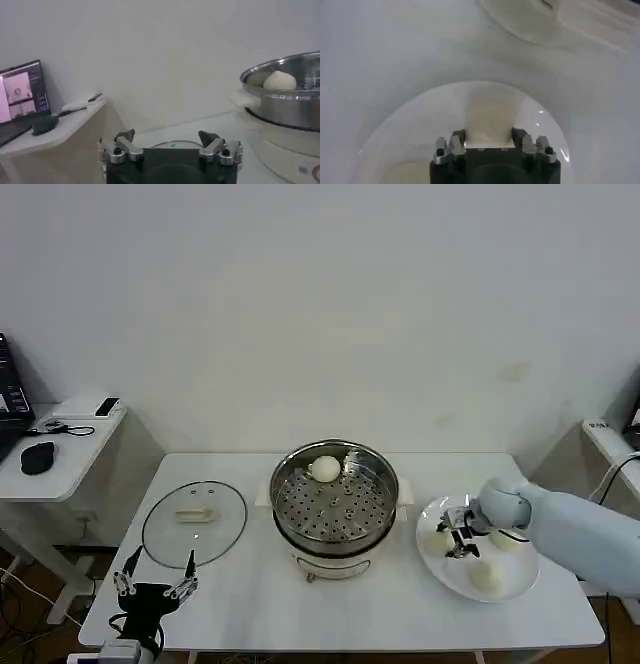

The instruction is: Take steamed baozi put them in steamer then cover it.

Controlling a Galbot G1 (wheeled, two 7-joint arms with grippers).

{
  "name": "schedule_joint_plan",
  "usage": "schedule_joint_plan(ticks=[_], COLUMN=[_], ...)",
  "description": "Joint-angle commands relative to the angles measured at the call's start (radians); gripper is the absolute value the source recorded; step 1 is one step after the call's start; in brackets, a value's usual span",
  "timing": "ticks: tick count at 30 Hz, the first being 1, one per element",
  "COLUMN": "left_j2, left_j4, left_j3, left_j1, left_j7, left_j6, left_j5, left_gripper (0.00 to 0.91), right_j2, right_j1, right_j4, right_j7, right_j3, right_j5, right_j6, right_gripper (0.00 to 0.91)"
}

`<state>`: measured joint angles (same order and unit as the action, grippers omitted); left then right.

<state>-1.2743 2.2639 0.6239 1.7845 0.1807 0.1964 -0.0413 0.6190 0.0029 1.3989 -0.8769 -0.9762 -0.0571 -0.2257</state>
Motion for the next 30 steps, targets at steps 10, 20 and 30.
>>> schedule_joint_plan(ticks=[10,20,30], left_j2=[0.016,0.032,0.024], left_j4=[0.008,0.025,0.025], left_j3=[0.002,-0.008,0.01], left_j1=[0.001,-0.004,-0.015], left_j7=[0.0,0.0,0.0], left_j6=[-0.003,-0.001,-0.006], left_j5=[-0.005,-0.003,-0.003], left_gripper=[0.907,0.907,0.907], right_j2=[-0.105,0.069,0.366], right_j1=[0.539,0.818,0.717], right_j4=[0.152,0.256,0.197], right_j7=[-0.004,0.026,0.156], right_j3=[-0.265,-0.419,-0.403], right_j5=[0.19,0.386,0.613], right_j6=[-0.037,-0.13,-0.281], right_gripper=[0.595,0.605,0.615])
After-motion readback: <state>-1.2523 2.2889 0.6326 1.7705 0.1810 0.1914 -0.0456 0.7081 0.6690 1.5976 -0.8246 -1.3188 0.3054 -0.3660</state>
